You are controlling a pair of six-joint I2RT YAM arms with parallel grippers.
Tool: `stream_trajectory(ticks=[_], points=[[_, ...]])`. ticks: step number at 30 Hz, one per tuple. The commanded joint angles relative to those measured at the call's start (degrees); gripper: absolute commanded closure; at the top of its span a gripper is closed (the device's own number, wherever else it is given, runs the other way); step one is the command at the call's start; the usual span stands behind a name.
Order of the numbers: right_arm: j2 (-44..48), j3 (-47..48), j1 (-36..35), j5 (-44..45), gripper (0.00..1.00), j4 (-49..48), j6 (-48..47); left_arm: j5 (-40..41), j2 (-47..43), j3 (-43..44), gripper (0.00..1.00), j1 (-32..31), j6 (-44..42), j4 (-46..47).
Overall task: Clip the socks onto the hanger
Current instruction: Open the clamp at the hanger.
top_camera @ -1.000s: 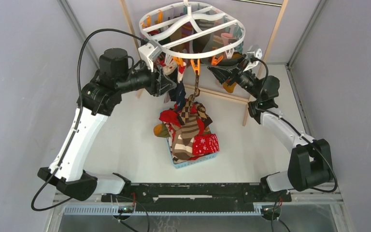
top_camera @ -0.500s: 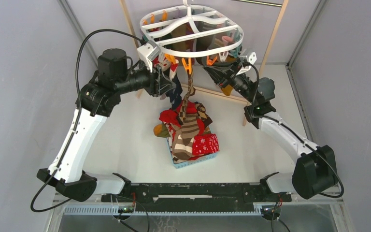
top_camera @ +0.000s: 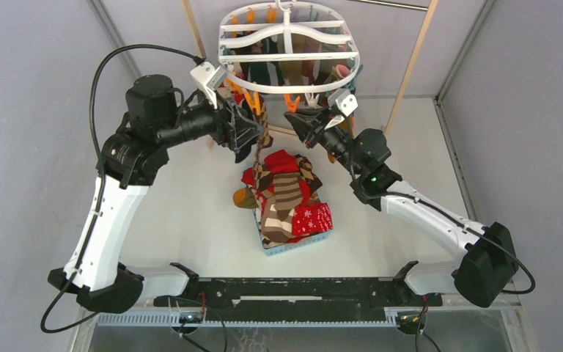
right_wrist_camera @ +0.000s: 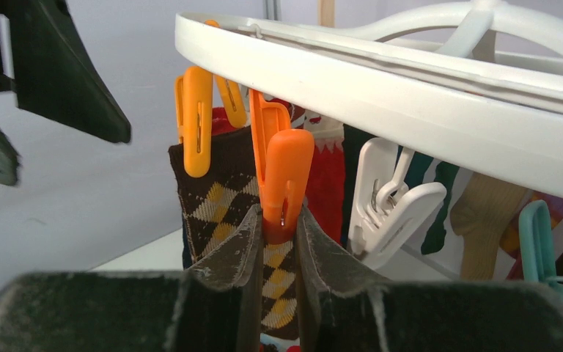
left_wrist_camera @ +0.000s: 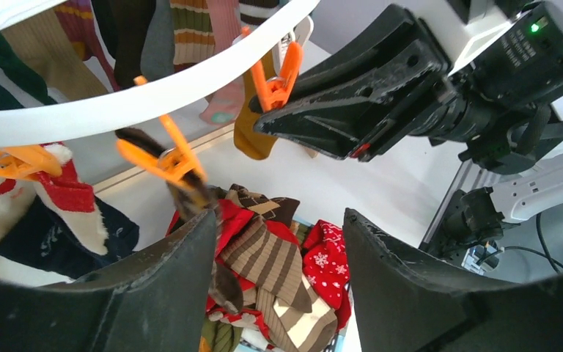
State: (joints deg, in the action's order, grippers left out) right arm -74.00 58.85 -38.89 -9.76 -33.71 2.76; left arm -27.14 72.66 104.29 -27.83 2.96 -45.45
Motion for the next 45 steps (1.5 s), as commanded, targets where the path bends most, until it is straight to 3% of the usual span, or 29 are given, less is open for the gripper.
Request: stream_trajectory(ticks=[1, 7, 18, 30, 45], points=[[-0.41, 3.68, -4.91, 7.62, 1.00, 0.73, -5.13, 0.75, -2.14, 2.33, 0.32, 0.17, 1.19, 1.21], [-2.18, 5.75, -9.89, 14.04, 1.00, 0.21, -7.49, 1.11, -0.90, 3.35, 0.27, 0.15, 3.67, 3.32], [-4.03, 7.53, -14.05, 17.49, 1.00, -1.23, -9.85, -2.31, 3.25, 6.77, 0.15, 0.15, 10.25, 7.22], [-3.75, 7.55, -15.21, 15.92, 1.00, -1.33, -11.14, -2.51, 6.43, 5.97, 0.15, 0.15, 14.53, 11.57], [-2.70, 7.40, -15.70, 12.08, 1.00, -0.32, -11.39, -2.50, 9.43, 7.03, 0.28, 1.38, 14.83, 15.23]])
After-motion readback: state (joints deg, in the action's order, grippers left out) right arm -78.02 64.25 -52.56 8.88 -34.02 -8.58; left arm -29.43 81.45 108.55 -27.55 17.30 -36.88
